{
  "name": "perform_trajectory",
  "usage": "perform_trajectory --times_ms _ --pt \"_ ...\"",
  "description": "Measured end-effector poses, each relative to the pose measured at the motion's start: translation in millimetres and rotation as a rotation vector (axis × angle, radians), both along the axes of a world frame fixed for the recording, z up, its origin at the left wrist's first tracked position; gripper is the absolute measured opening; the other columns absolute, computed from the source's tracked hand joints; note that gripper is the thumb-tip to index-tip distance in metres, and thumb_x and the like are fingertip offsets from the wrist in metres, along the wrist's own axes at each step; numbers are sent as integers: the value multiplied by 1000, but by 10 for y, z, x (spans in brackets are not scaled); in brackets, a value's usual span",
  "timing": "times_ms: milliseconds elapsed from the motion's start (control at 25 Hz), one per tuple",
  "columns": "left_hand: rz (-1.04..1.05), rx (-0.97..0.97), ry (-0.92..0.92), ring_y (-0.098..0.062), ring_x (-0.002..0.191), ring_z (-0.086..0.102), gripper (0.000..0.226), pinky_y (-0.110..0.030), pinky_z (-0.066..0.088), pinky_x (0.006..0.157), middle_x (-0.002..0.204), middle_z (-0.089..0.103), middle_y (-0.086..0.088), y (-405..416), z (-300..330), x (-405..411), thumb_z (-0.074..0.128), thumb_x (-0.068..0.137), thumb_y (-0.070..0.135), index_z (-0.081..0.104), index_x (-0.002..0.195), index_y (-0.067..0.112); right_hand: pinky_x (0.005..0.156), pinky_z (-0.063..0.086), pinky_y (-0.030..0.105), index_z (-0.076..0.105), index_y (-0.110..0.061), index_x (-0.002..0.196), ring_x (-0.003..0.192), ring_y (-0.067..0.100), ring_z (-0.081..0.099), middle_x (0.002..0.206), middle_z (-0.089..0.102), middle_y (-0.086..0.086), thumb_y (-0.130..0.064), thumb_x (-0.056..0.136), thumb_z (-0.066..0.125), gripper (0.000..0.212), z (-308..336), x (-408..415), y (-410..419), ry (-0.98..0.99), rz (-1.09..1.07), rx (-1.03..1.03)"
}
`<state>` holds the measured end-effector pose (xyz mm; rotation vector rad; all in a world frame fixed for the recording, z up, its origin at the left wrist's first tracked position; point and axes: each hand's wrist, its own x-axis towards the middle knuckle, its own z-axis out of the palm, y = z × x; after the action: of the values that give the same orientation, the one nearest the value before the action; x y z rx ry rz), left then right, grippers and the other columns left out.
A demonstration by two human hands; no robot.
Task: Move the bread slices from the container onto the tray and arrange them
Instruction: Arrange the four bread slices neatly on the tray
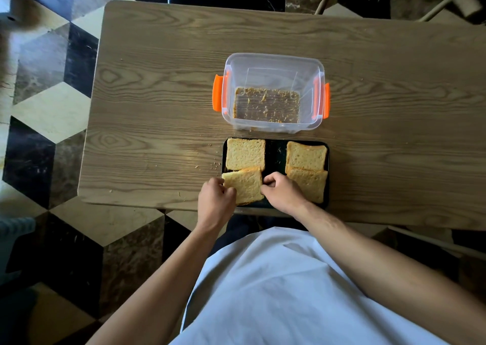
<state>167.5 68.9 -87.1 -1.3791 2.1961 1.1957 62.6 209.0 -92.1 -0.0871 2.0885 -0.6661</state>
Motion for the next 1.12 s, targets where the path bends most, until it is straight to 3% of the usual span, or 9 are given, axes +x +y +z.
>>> perform_trajectory --times_ms 280,520,760,960,1120 --pt "2 63 42 -23 109 61 46 -39 51 96 124 63 -11 111 22 26 58 86 24 57 129 9 67 45 29 62 -19 108 83 16 61 82 61 -11 -34 84 65 28 -19 126 80 36 -20 10" --pt "-70 43 20 -27 111 60 47 -38 50 95 121 65 -13 90 37 -13 56 85 22 57 130 6 81 50 33 64 -17 115 93 23 65 101 71 3 -35 83 65 37 -60 184 104 47 -39 21" --pt "-212 -27 -12 -34 118 54 54 -41 45 100 129 54 -18 149 63 36 56 88 23 48 138 4 79 49 30 60 -16 126 96 22 63 112 68 5 -39 84 62 48 -91 210 62 32 -38 29" --pt "-459 -148 -62 -38 120 43 47 -43 39 100 127 49 -19 153 27 120 56 89 24 51 131 2 78 49 30 54 -16 134 97 22 64 117 65 5 -40 86 61 54 -80 255 55 22 -34 13" --pt "-478 -156 -84 -37 118 43 36 -43 42 100 119 50 -17 90 23 104 57 88 26 62 118 7 80 48 29 54 -17 136 102 22 62 122 63 5 -40 86 61 55 -77 273 36 24 -45 10"
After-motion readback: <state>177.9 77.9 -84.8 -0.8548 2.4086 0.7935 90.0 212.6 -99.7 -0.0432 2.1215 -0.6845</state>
